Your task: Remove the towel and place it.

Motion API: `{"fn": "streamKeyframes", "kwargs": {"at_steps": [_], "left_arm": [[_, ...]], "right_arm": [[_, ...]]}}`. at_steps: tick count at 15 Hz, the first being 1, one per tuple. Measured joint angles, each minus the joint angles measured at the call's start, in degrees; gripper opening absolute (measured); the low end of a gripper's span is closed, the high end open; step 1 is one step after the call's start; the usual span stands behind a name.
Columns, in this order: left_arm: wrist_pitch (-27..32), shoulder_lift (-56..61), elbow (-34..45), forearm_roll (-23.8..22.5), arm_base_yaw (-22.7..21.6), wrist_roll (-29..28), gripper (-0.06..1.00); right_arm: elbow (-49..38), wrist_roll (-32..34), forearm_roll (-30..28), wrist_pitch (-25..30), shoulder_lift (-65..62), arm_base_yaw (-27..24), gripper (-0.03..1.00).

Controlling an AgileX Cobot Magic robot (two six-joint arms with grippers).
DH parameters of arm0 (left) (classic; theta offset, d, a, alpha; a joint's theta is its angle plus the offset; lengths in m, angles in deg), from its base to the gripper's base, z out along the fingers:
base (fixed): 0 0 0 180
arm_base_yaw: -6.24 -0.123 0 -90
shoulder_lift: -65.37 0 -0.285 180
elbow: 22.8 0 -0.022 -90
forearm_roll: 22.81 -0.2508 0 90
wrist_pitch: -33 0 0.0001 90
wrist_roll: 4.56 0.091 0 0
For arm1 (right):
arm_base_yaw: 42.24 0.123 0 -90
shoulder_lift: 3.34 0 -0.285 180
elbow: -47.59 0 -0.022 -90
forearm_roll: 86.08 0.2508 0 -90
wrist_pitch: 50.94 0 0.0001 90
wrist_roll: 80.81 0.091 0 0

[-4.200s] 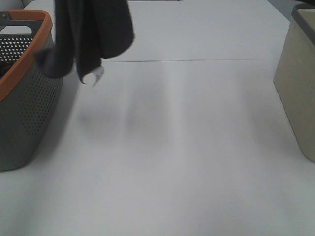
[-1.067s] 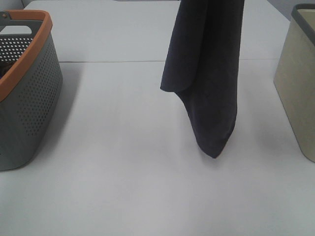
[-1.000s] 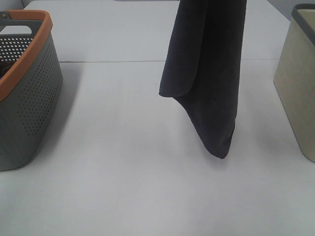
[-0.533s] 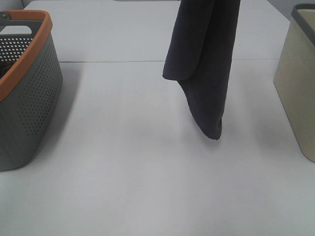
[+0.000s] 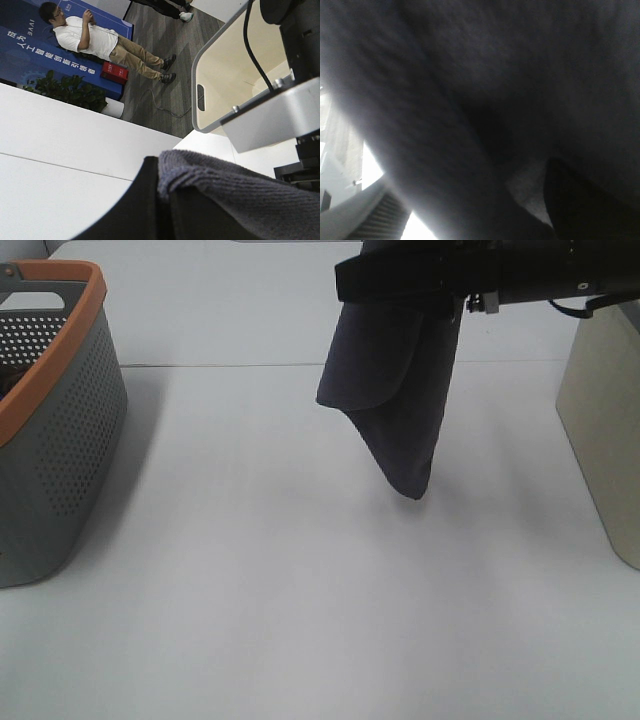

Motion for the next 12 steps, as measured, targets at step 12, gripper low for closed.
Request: {"fn": "streamKeyframes", "kwargs": {"at_steps": [12], "left_arm": [[0.0,-1.8,0.0,-0.9,-0.1,-0.2,0.0]], "right_arm": [[-3.4,18.3,-20.1,2.5,-4.0,0.0,0.54]]}}
